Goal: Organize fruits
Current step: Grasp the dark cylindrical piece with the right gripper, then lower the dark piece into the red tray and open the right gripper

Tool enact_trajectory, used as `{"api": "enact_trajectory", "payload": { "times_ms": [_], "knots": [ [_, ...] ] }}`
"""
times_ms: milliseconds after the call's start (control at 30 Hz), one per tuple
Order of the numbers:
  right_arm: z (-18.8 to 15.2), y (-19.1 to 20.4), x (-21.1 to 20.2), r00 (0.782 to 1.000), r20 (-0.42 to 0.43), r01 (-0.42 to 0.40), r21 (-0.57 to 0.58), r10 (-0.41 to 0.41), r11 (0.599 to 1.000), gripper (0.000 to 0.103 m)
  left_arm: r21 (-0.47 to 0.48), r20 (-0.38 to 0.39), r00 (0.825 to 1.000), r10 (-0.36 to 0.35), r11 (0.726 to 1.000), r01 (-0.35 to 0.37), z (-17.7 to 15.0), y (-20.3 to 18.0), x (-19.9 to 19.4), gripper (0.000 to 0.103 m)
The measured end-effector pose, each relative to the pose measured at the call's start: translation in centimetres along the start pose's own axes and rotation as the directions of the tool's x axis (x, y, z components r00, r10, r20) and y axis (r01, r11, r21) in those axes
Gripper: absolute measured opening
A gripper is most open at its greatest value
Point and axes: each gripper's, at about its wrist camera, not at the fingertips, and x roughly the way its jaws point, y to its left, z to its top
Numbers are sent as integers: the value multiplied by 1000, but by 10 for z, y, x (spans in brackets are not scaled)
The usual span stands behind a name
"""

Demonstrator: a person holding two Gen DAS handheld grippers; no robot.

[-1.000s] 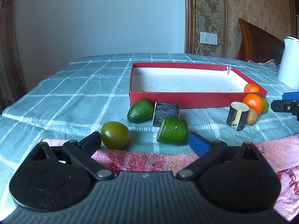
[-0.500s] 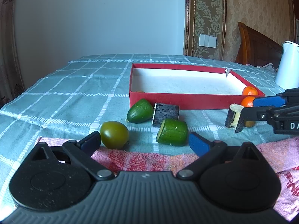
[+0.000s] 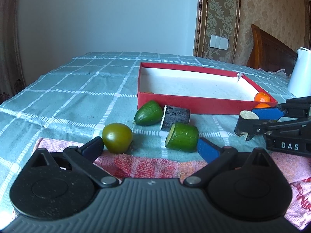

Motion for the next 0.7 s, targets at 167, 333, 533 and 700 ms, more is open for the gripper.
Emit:
{"api": "enact_trajectory", "payload": {
  "times_ms": [167,333,533,700],
  "knots": [
    [-2,0,-1,1000,14,-2,-3,2,1000,33,-8,-5,1000,-4,1000,4,0,2,1,102],
    [12,-14,-12,997,82,4,49,-7,999,33,-9,-7,1000,-4,1000,4,0,1,1,103],
    [40,-63,9,996,53,56,226,-69,973,33,-8,-11,1000,0,1000,0,0,1,1,103],
    [44,-87,36,993,1,111,285,-116,952,34,-7,-13,1000,0,1000,0,0,1,2,103]
  ]
}}
